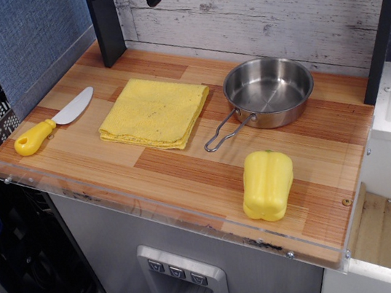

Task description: Put the knife on the cloth.

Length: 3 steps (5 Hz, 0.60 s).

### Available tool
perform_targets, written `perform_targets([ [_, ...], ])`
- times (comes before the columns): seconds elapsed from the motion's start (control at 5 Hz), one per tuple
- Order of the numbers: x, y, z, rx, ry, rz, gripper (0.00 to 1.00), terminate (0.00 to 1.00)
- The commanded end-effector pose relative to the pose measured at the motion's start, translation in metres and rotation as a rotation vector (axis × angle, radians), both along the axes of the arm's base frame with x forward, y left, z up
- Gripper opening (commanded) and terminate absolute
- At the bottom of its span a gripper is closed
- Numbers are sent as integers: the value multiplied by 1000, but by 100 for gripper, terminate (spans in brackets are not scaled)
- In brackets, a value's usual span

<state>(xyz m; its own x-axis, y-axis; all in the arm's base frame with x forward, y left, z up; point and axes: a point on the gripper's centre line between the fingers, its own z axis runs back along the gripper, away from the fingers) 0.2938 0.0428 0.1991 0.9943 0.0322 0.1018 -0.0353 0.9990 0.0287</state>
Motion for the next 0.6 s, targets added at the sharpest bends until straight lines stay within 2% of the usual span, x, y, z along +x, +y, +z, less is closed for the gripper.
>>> perform_targets([
  [0.0, 0, 0, 0, 0, 0, 0, 100, 0],
  [0.2, 5, 6, -6, 44, -25, 17, 100, 0],
  [0.4, 14, 43, -4, 72, -62, 40, 100, 0],
])
